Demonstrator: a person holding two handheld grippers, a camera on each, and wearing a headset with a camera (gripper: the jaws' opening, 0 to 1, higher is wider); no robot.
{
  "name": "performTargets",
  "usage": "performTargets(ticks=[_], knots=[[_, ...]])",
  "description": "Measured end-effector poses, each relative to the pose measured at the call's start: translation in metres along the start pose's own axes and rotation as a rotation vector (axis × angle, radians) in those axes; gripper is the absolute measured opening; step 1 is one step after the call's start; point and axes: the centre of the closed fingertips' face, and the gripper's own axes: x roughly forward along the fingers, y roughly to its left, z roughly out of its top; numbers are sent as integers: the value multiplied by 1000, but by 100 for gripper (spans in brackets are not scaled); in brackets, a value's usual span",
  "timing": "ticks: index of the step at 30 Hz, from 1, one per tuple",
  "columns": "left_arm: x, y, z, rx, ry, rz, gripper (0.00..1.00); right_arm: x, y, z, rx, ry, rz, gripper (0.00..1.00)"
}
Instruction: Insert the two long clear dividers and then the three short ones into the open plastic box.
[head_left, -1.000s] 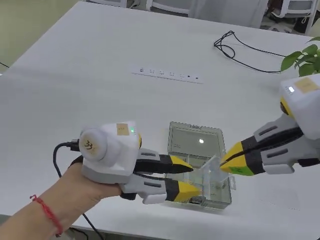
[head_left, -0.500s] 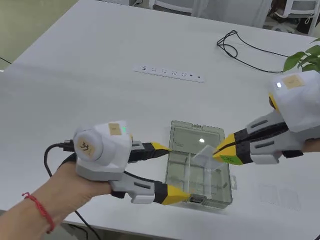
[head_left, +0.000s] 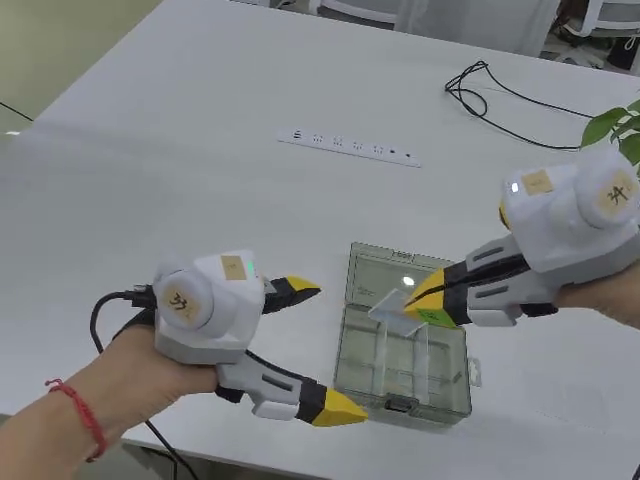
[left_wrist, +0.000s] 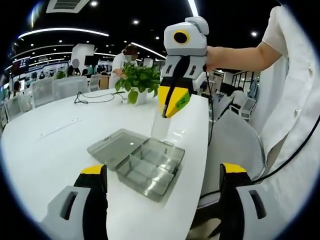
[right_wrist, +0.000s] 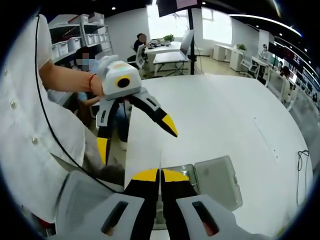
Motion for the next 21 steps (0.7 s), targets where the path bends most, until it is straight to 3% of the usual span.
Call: performTargets(ticks=[8,11,21], knots=[[1,8,-8,-11,14,19,100,24,-12,-10,4,-7,1,3],[1,9,-11,-11,22,20,100,37,-19,-24,10,-3,5,3],[3,13,-9,-30,1,23,100,55,-33,-45,49,20,-3,3]])
